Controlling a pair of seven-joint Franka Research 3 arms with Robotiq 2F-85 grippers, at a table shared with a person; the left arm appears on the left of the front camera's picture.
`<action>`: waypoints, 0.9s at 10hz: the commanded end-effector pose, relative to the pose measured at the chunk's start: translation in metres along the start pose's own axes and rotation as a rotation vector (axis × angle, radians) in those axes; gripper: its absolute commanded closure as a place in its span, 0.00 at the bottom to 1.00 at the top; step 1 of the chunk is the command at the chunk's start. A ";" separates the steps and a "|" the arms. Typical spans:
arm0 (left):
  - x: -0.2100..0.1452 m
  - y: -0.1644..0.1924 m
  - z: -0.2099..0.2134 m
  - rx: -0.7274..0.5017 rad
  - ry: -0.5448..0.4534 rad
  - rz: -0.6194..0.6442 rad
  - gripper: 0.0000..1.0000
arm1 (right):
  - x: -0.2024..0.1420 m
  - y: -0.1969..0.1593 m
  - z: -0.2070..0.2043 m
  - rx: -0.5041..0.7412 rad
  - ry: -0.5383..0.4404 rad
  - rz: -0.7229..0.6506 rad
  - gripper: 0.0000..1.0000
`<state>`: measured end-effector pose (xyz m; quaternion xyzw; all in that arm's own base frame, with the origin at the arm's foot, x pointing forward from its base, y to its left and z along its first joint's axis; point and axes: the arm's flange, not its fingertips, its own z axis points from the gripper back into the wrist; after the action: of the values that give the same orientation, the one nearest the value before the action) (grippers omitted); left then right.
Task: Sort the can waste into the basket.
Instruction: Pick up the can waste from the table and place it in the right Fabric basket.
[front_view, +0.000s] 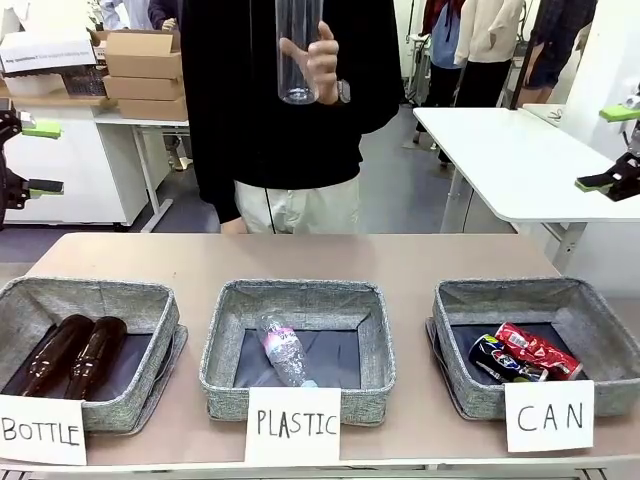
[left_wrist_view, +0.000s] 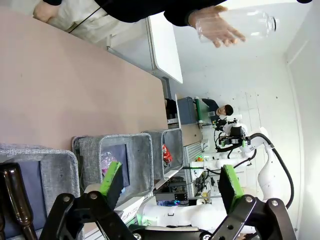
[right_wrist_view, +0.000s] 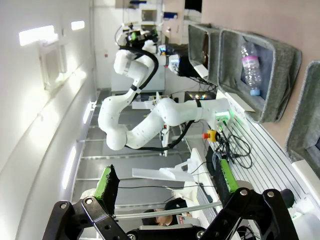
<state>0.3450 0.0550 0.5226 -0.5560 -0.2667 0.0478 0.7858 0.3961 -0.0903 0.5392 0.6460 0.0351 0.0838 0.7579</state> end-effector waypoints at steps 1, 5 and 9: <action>0.000 -0.003 0.000 -0.008 0.002 0.013 0.00 | -0.002 0.001 0.002 -0.004 0.011 0.022 0.00; 0.000 -0.003 0.000 -0.008 0.002 0.013 0.00 | -0.002 0.001 0.002 -0.004 0.011 0.022 0.00; 0.000 -0.003 0.000 -0.008 0.002 0.013 0.00 | -0.002 0.001 0.002 -0.004 0.011 0.022 0.00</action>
<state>0.3449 0.0550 0.5226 -0.5561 -0.2666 0.0478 0.7857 0.3961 -0.0903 0.5392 0.6460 0.0351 0.0838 0.7579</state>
